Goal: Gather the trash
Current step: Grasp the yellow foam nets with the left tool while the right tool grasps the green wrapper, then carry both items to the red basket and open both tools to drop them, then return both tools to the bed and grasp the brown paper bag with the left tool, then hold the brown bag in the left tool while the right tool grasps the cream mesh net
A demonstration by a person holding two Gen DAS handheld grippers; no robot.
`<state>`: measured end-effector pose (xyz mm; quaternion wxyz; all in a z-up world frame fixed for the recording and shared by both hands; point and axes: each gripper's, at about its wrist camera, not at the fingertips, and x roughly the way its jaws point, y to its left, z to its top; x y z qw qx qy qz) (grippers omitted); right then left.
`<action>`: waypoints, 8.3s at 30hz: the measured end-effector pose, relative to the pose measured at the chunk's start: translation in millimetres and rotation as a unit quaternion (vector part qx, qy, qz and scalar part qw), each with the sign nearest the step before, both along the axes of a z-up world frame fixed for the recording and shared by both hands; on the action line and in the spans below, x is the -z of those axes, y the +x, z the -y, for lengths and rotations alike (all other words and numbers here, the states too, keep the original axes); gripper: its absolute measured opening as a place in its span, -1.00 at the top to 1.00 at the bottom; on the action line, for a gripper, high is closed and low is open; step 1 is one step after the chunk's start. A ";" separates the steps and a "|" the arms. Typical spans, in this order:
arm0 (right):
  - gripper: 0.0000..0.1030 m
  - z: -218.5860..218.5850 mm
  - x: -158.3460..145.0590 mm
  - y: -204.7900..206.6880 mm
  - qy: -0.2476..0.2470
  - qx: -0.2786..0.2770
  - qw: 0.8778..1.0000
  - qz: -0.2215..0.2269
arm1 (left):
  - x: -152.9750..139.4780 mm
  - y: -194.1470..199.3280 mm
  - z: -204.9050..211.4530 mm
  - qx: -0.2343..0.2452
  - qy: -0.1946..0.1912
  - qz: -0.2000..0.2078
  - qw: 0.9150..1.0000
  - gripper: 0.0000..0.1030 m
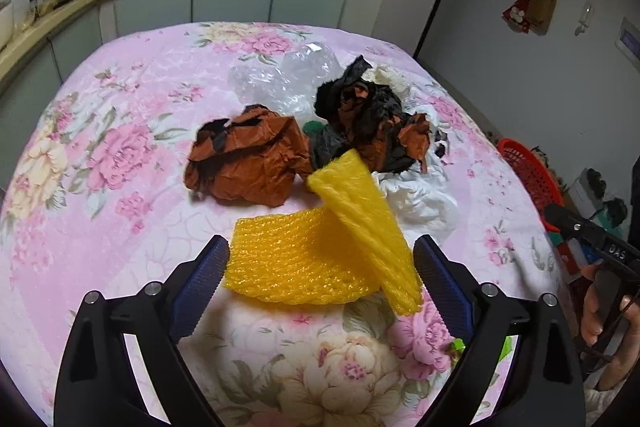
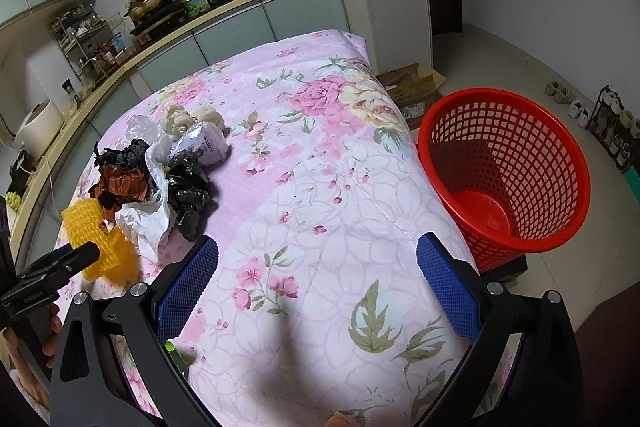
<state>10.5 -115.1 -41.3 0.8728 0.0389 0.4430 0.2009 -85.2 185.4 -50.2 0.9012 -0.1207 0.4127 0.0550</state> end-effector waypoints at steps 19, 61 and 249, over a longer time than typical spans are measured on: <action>-0.87 -37.8 -1.4 -33.7 0.011 -0.122 0.992 0.000 | 7.8 -18.5 -35.4 -0.035 -0.026 0.002 0.999 -0.75; 0.16 -90.5 -25.6 -22.5 0.019 -0.182 0.982 0.042 | -78.5 -39.9 -51.8 -0.069 0.042 0.096 0.992 0.76; 0.60 -171.4 -13.8 110.7 0.030 -0.148 0.988 0.021 | -32.6 -3.0 -113.7 -0.123 -0.003 0.050 0.991 -0.02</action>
